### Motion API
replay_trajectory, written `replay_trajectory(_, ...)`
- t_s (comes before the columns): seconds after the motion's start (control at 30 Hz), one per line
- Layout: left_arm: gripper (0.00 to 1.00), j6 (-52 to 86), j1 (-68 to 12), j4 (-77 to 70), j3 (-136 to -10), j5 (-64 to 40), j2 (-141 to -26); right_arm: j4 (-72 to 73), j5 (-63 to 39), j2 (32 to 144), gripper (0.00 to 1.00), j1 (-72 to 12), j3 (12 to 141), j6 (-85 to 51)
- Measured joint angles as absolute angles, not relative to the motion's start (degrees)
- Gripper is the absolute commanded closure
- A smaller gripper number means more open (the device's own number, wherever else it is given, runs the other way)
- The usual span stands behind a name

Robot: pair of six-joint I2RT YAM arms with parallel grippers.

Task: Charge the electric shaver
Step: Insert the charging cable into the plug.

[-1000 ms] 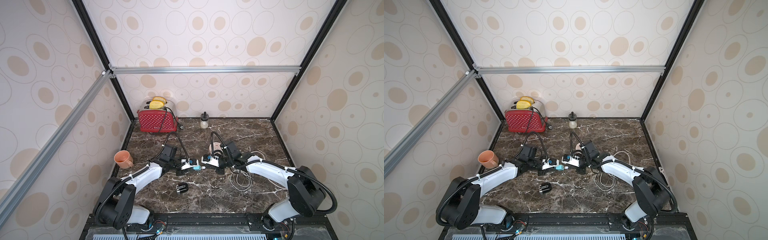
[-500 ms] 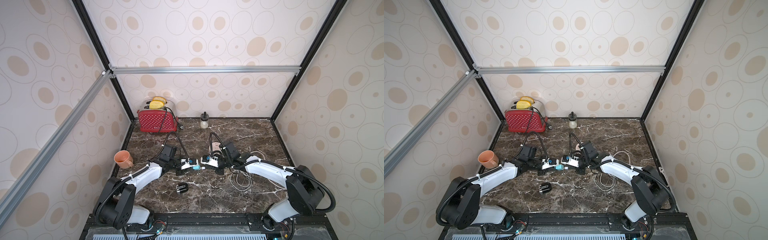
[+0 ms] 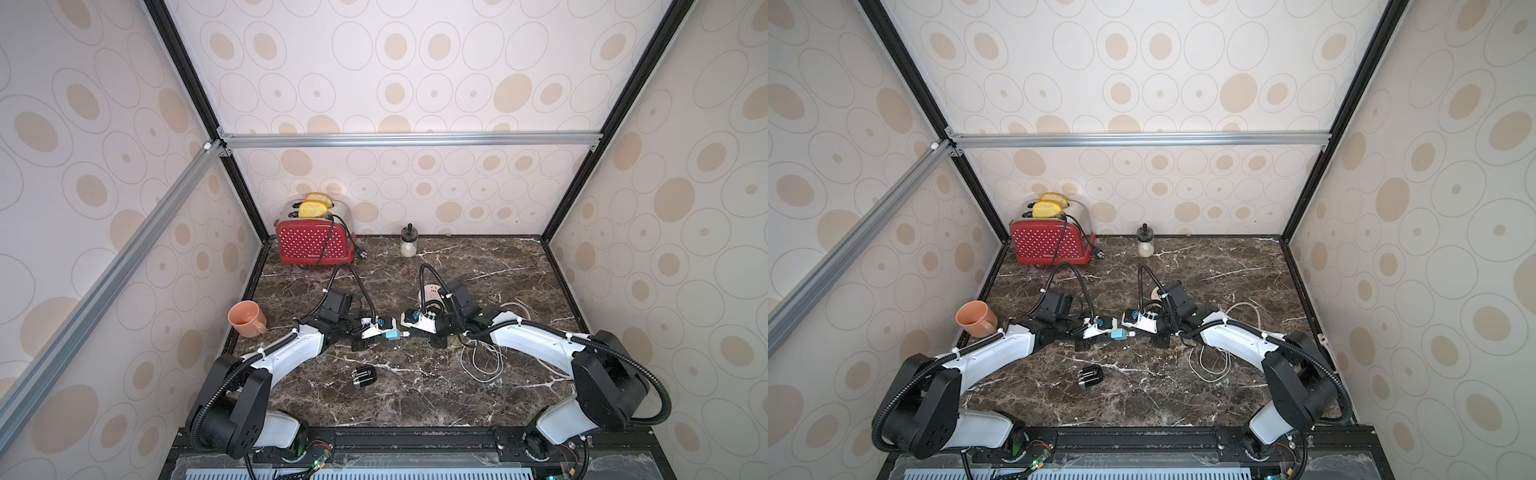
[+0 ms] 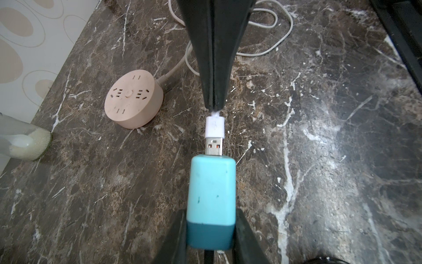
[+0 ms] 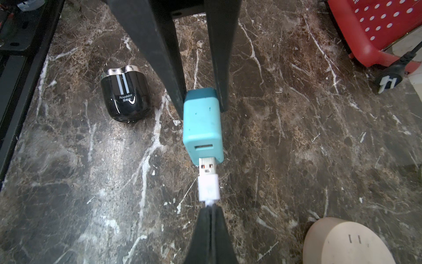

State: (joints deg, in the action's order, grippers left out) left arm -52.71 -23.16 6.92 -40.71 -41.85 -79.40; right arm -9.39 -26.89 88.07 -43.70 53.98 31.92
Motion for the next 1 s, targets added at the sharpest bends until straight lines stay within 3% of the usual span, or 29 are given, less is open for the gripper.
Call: replay_trajectory(1.0, 1.0, -51.88, -22.83, 9.17, -40.75, -43.79, -79.4, -7.31, -26.63, 89.12, 1.0, -44.93, 53.25, 34.98)
